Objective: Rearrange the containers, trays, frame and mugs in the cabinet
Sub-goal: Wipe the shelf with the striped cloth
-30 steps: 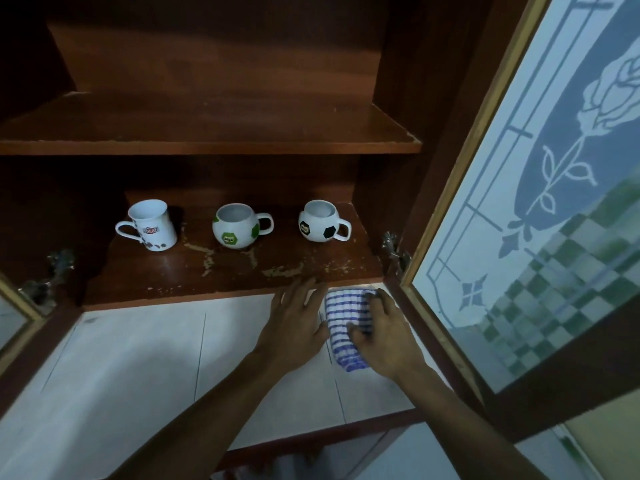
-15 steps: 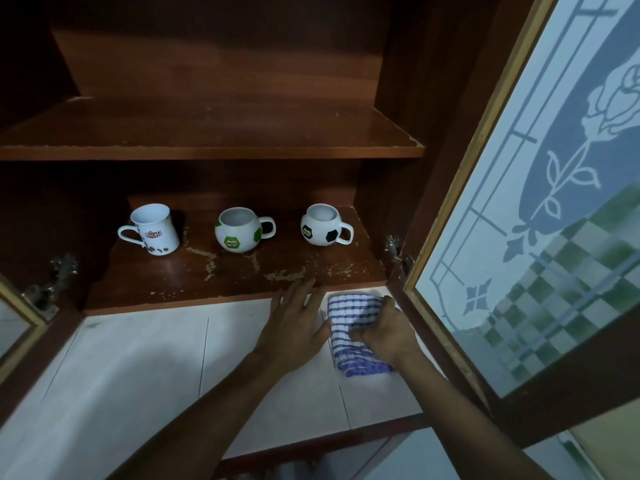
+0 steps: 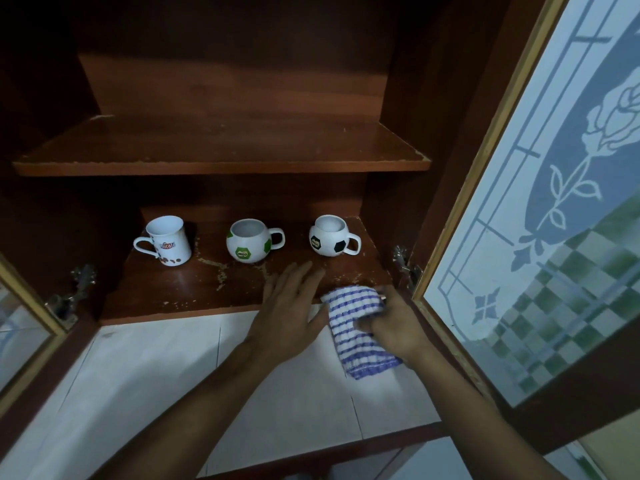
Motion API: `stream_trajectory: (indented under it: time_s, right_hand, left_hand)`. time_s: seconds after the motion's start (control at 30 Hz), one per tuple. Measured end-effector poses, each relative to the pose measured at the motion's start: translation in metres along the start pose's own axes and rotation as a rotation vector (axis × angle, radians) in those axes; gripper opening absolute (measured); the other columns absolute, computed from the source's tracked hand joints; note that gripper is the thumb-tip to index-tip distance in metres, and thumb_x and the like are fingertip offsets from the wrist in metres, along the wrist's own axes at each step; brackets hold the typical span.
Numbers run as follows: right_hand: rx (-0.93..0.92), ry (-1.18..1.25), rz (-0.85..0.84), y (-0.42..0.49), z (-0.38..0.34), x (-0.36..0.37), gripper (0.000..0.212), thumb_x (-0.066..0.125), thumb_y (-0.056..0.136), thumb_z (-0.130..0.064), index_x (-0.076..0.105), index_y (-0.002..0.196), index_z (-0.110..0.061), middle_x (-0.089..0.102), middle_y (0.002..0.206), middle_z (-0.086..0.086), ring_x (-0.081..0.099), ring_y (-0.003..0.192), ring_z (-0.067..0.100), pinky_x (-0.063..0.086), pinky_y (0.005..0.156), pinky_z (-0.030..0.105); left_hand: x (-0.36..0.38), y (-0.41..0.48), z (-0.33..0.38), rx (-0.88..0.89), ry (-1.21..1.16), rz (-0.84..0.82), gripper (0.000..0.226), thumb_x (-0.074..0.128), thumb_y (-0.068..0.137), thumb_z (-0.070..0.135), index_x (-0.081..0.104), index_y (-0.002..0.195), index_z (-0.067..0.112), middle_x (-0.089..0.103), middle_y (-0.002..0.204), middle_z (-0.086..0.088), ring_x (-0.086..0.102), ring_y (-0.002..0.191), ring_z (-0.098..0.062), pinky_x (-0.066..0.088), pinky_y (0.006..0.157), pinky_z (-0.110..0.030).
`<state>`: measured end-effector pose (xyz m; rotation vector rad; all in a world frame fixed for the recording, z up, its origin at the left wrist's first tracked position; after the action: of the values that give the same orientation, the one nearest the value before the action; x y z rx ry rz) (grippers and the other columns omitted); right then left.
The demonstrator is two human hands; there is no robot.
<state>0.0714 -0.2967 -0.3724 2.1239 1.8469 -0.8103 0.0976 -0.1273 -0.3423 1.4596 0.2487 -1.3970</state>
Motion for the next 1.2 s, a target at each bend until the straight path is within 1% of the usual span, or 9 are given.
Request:
stream_trajectory:
  time_s: [0.1,0.23,0.4,0.63,0.77,0.93,1.03,1.1,1.2]
  right_hand:
    - [-0.059,0.07,-0.02,-0.006,-0.036,-0.007,0.051,0.076,0.08,-0.009,0.044,0.118,-0.024,0.061,0.101,-0.005,0.063,0.097,0.018,0.055,0.086,0.038]
    - [-0.171,0.225,-0.012,-0.016,-0.091,-0.02,0.048,0.076,0.079,-0.004,0.05,0.114,-0.023,0.066,0.099,-0.005,0.068,0.084,0.014,0.056,0.066,0.029]
    - [-0.275,0.404,-0.016,-0.011,-0.153,-0.036,0.051,0.08,0.073,0.001,0.057,0.113,-0.02,0.073,0.1,0.001,0.073,0.086,0.02,0.06,0.077,0.045]
    - [-0.377,0.421,-0.039,0.012,-0.225,-0.06,0.048,0.081,0.074,-0.004,0.057,0.112,-0.022,0.072,0.097,-0.002,0.074,0.078,0.016,0.06,0.066,0.037]
    - [-0.435,0.389,0.023,0.037,-0.26,-0.082,0.05,0.083,0.072,-0.006,0.059,0.113,-0.02,0.073,0.098,-0.001,0.074,0.081,0.016,0.061,0.072,0.04]
    - [-0.457,0.289,0.033,0.069,-0.294,-0.106,0.051,0.084,0.071,-0.008,0.061,0.116,-0.02,0.073,0.1,0.0,0.074,0.08,0.018,0.061,0.069,0.038]
    - [-0.466,0.127,0.106,0.089,-0.305,-0.117,0.053,0.083,0.071,-0.011,0.061,0.117,-0.022,0.07,0.101,-0.001,0.071,0.084,0.018,0.06,0.073,0.036]
    - [-0.497,-0.01,0.201,0.098,-0.313,-0.127,0.053,0.083,0.069,-0.015,0.062,0.117,-0.022,0.069,0.102,-0.001,0.068,0.09,0.018,0.057,0.081,0.035]
    - [-0.524,-0.201,0.313,0.105,-0.32,-0.139,0.058,0.081,0.07,-0.017,0.06,0.124,-0.02,0.067,0.115,0.004,0.064,0.104,0.022,0.05,0.089,0.029]
  left_hand:
    - [-0.038,0.012,-0.006,0.001,-0.02,0.087,0.057,0.046,0.089,0.043,0.051,0.135,0.01,0.05,0.139,-0.014,0.046,0.13,-0.033,0.039,0.103,-0.056]
    - [-0.102,0.031,-0.014,0.014,-0.013,0.243,0.056,0.05,0.09,0.042,0.049,0.137,0.011,0.046,0.144,-0.011,0.038,0.136,-0.03,0.033,0.107,-0.049]
    - [-0.167,0.051,-0.024,0.06,0.057,0.384,0.055,0.052,0.091,0.04,0.05,0.136,0.009,0.046,0.144,-0.012,0.037,0.137,-0.03,0.033,0.108,-0.05]
    - [-0.191,0.091,-0.057,-0.019,0.191,0.349,0.06,0.045,0.091,0.045,0.044,0.14,0.01,0.041,0.146,-0.012,0.033,0.139,-0.033,0.029,0.108,-0.056]
    - [-0.194,0.112,-0.068,-0.074,0.238,0.341,0.062,0.042,0.09,0.048,0.043,0.14,0.012,0.04,0.147,-0.011,0.031,0.14,-0.031,0.027,0.11,-0.054]
    - [-0.187,0.133,-0.075,-0.114,0.282,0.32,0.063,0.039,0.09,0.05,0.042,0.141,0.014,0.04,0.147,-0.01,0.03,0.14,-0.029,0.023,0.112,-0.05]
    - [-0.177,0.141,-0.078,-0.12,0.318,0.275,0.063,0.038,0.09,0.05,0.043,0.14,0.013,0.042,0.146,-0.01,0.03,0.141,-0.029,0.02,0.113,-0.049]
    - [-0.17,0.144,-0.079,-0.103,0.35,0.24,0.061,0.038,0.091,0.049,0.046,0.138,0.011,0.045,0.144,-0.011,0.032,0.14,-0.031,0.02,0.113,-0.049]
    - [-0.165,0.145,-0.078,-0.056,0.386,0.215,0.055,0.039,0.094,0.046,0.051,0.134,0.009,0.051,0.138,-0.011,0.037,0.137,-0.032,0.025,0.11,-0.049]
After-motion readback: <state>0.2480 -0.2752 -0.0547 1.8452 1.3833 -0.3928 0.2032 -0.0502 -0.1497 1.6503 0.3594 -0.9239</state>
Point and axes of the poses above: each hand's wrist, its own y-axis towards the middle knuckle, its own x-axis out of the palm, z = x × y, the point moved 9 cm from there along y, towards the middle knuckle
